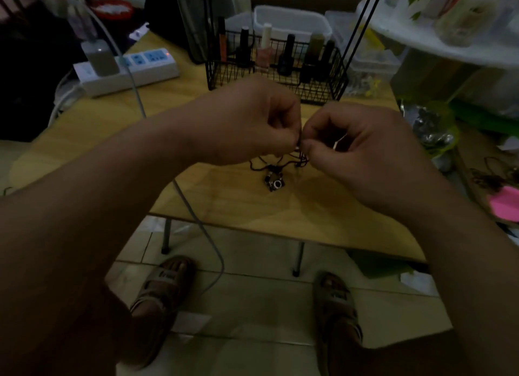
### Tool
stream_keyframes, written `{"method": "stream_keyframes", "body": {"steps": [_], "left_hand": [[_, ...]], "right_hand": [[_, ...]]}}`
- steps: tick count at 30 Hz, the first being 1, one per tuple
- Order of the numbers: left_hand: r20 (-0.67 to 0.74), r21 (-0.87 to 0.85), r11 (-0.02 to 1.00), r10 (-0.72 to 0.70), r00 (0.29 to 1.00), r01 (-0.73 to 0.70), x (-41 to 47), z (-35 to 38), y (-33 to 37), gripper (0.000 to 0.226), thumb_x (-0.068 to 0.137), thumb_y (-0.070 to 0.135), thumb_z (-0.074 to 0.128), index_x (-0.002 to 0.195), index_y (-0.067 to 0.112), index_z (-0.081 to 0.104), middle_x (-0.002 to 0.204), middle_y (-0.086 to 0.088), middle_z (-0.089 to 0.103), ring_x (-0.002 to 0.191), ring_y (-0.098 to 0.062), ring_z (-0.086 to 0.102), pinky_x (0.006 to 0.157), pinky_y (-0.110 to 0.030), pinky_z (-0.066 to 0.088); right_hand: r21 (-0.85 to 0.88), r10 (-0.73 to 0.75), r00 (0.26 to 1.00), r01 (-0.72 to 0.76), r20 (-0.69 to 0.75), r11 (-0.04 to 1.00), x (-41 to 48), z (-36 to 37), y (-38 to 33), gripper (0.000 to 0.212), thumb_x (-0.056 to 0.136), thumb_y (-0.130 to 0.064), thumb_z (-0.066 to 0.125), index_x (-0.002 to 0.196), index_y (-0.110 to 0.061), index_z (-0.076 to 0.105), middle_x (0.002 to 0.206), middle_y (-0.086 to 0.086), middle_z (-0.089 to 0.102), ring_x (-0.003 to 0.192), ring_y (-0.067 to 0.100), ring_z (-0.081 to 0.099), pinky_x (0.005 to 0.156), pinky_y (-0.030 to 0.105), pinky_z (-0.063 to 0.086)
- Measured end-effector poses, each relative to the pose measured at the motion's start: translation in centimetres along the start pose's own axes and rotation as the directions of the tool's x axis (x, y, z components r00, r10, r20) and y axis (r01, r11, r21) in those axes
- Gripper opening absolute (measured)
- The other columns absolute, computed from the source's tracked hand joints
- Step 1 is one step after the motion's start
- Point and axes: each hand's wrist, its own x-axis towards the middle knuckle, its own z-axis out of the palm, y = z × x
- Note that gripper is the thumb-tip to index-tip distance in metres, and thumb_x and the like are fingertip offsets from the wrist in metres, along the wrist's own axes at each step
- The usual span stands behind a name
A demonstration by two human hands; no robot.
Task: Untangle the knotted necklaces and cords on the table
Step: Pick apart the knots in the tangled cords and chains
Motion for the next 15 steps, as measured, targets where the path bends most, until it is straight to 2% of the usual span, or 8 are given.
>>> {"method": "stream_keyframes", "body": {"steps": [3,6,9,12,15], "left_hand": [[-0.073,0.003,1.0,0.027,0.997,-0.027,0.2,0.4,0.1,0.008,0.086,0.026,0.072,0.086,0.018,0.069,0.07,0.006,0.064,0.059,0.0,0.055,0.052,-0.014,0.041],[-0.153,-0.055,0.998,0.02,0.988,-0.029,0.3,0.3,0.1,0.014,0.084,0.027,0.071,0.087,0.013,0.069,0.071,0.006,0.065,0.06,0.001,0.056,0.054,-0.013,0.044],[-0.214,-0.236,0.972,-0.047,0.976,-0.005,0.4,0.4,0.2,0.007,0.092,0.014,0.068,0.087,0.009,0.068,0.07,0.003,0.066,0.063,-0.006,0.062,0.06,-0.02,0.052],[-0.186,-0.481,0.876,-0.153,0.971,0.046,0.6,0.6,0.3,0.009,0.096,0.007,0.062,0.087,0.006,0.065,0.066,0.003,0.064,0.062,-0.012,0.062,0.062,-0.025,0.054],[-0.085,-0.445,0.892,-0.129,0.988,0.078,0.6,0.1,-0.2,0.012,0.098,0.01,0.062,0.093,0.0,0.067,0.07,-0.001,0.068,0.066,-0.017,0.064,0.067,-0.031,0.056]], "right_hand": [[0.008,0.003,0.998,-0.003,-0.061,1.0,0.2,0.5,0.0,0.006,0.091,-0.016,0.072,0.09,-0.021,0.069,0.079,-0.013,0.065,0.074,0.0,0.06,0.062,0.011,0.043],[0.061,0.03,0.989,-0.021,-0.147,0.998,0.6,1.0,0.0,0.008,0.091,-0.013,0.072,0.089,-0.02,0.068,0.082,-0.008,0.066,0.078,0.006,0.061,0.061,0.016,0.046],[0.211,0.094,0.969,-0.045,-0.229,0.977,0.9,1.3,-0.3,0.008,0.093,-0.013,0.07,0.09,-0.02,0.068,0.082,0.0,0.067,0.076,0.01,0.063,0.062,0.022,0.05],[0.374,0.164,0.954,-0.062,-0.249,0.925,1.1,1.3,-0.3,0.008,0.096,-0.013,0.069,0.091,-0.02,0.068,0.085,0.012,0.068,0.079,0.029,0.064,0.061,0.033,0.054],[0.316,0.139,0.979,-0.085,-0.151,0.945,1.0,0.6,0.1,0.004,0.095,-0.014,0.07,0.093,-0.017,0.07,0.085,0.011,0.068,0.076,0.025,0.063,0.061,0.033,0.052]]}}
